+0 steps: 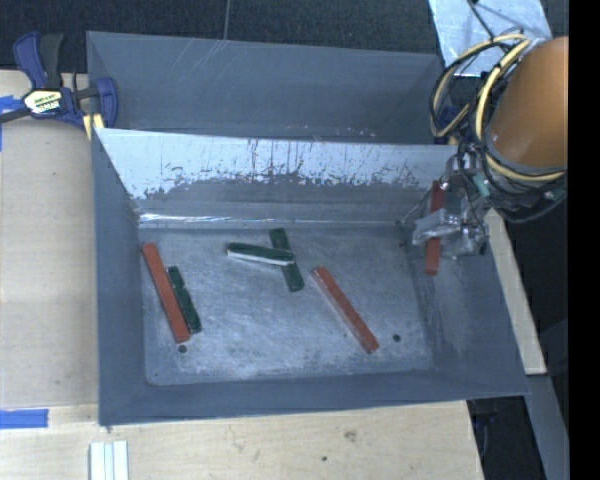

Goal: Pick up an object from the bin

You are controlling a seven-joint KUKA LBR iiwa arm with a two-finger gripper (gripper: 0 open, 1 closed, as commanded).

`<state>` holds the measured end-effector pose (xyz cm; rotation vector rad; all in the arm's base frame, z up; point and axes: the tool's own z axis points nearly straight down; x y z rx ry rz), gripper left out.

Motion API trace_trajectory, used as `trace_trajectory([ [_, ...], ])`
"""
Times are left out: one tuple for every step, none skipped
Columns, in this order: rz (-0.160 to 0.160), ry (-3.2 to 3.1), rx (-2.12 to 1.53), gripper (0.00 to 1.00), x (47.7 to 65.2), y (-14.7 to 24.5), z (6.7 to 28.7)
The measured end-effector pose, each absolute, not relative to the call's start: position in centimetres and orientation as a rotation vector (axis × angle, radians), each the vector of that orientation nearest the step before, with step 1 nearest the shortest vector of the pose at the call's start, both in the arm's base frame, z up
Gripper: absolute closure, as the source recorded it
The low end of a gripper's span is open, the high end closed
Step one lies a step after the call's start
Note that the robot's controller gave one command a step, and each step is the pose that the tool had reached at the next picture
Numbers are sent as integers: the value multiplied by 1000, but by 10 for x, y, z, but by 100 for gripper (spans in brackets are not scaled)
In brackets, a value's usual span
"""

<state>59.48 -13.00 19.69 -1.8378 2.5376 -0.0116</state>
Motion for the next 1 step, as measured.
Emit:
trace_trajectory([
  [-7,2142,-2293,100,573,-145,272],
])
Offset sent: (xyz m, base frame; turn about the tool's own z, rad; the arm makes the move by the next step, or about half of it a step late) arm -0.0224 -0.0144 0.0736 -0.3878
